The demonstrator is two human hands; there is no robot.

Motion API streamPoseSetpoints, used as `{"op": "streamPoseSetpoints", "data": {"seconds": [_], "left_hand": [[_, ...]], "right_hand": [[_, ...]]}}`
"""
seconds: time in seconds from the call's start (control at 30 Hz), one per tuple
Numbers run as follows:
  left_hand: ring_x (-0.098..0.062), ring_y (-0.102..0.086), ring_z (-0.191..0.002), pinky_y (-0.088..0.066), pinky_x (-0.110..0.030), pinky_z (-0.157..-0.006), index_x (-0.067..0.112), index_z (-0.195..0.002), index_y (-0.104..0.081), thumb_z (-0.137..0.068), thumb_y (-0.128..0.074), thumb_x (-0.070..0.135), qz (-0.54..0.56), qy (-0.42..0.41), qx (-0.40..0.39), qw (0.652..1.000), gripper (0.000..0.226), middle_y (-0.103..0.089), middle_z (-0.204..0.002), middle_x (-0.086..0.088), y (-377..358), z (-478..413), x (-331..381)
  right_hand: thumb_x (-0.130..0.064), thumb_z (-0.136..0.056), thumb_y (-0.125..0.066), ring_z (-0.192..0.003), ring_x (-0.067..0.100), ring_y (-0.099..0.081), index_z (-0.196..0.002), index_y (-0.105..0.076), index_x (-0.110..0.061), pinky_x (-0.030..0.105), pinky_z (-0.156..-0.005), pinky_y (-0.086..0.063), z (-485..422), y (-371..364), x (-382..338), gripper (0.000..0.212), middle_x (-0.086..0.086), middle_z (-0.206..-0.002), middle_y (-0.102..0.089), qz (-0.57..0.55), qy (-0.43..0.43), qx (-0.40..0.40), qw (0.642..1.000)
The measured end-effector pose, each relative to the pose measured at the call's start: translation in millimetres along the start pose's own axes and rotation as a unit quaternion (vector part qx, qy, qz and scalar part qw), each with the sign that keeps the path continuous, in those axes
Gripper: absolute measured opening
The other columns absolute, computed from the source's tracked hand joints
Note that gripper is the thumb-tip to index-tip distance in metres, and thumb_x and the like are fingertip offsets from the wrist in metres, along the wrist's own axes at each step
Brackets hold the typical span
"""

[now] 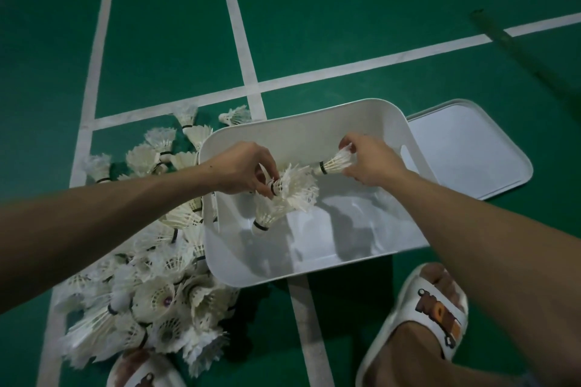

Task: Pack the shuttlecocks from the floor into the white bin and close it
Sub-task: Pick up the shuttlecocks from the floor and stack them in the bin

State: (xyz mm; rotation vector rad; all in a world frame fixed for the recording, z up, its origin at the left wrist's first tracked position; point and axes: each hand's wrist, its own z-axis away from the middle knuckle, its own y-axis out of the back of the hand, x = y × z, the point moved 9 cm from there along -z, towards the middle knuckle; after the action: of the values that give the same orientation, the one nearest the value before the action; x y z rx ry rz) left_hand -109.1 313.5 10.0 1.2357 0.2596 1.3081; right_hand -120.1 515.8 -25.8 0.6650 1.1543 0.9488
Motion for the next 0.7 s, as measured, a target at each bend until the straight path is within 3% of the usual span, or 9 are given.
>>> {"op": "streamPoseSetpoints", "data": {"seconds": [0.13, 0.3, 0.47, 0.57, 0.7], "left_hand": [[-0.005, -0.065, -0.075, -0.055, -0.026, -0.071, 0.029, -0.082, -0.067, -0.067, -0.085, 0.023, 0.016, -0.012, 0.003, 1.000, 0.024, -0.066, -0.098, 0.005, 2, 5, 2], [0.005, -0.059, -0.070, -0.048, -0.011, -0.062, 0.036, -0.078, -0.063, -0.069, -0.083, 0.023, 0.030, -0.034, -0.022, 0.999, 0.025, -0.059, -0.093, 0.019, 1, 16, 16], [0.005, -0.062, -0.071, -0.049, -0.010, -0.064, 0.027, -0.089, -0.072, -0.067, -0.085, 0.028, -0.001, -0.015, -0.068, 0.998, 0.025, -0.065, -0.097, 0.011, -27, 5, 8], [0.004, -0.064, -0.074, -0.054, -0.018, -0.071, 0.022, -0.093, -0.073, -0.068, -0.084, 0.026, 0.019, 0.014, -0.065, 0.998, 0.028, -0.070, -0.097, 0.005, -31, -5, 1], [0.002, -0.064, -0.072, -0.053, -0.019, -0.071, 0.018, -0.094, -0.073, -0.068, -0.084, 0.025, 0.016, 0.029, -0.064, 0.997, 0.029, -0.071, -0.096, 0.003, -31, -11, -6]], "right_hand": [[-0.017, -0.075, -0.078, -0.097, 0.026, -0.059, -0.116, -0.055, -0.021, 0.038, -0.084, -0.051, -7, -12, 7, 0.047, 0.008, -0.114, -0.063, 0.032, -0.007, -0.017, 0.999], [-0.012, -0.079, -0.075, -0.100, 0.029, -0.058, -0.121, -0.055, -0.017, 0.041, -0.085, -0.053, -13, -25, 12, 0.047, 0.012, -0.117, -0.060, -0.015, -0.037, -0.008, 0.999], [-0.010, -0.080, -0.074, -0.106, 0.027, -0.055, -0.122, -0.056, -0.016, 0.031, -0.082, -0.046, -16, -37, 2, 0.046, 0.012, -0.121, -0.058, -0.048, -0.009, -0.031, 0.998], [-0.008, -0.081, -0.072, -0.107, 0.025, -0.054, -0.123, -0.058, -0.015, 0.027, -0.083, -0.044, -19, -33, -2, 0.045, 0.010, -0.120, -0.058, -0.067, -0.002, -0.022, 0.998], [-0.009, -0.080, -0.074, -0.097, 0.018, -0.056, -0.122, -0.058, -0.022, 0.026, -0.076, -0.046, -20, -42, -2, 0.047, 0.003, -0.117, -0.058, -0.115, -0.002, -0.055, 0.992]]}}
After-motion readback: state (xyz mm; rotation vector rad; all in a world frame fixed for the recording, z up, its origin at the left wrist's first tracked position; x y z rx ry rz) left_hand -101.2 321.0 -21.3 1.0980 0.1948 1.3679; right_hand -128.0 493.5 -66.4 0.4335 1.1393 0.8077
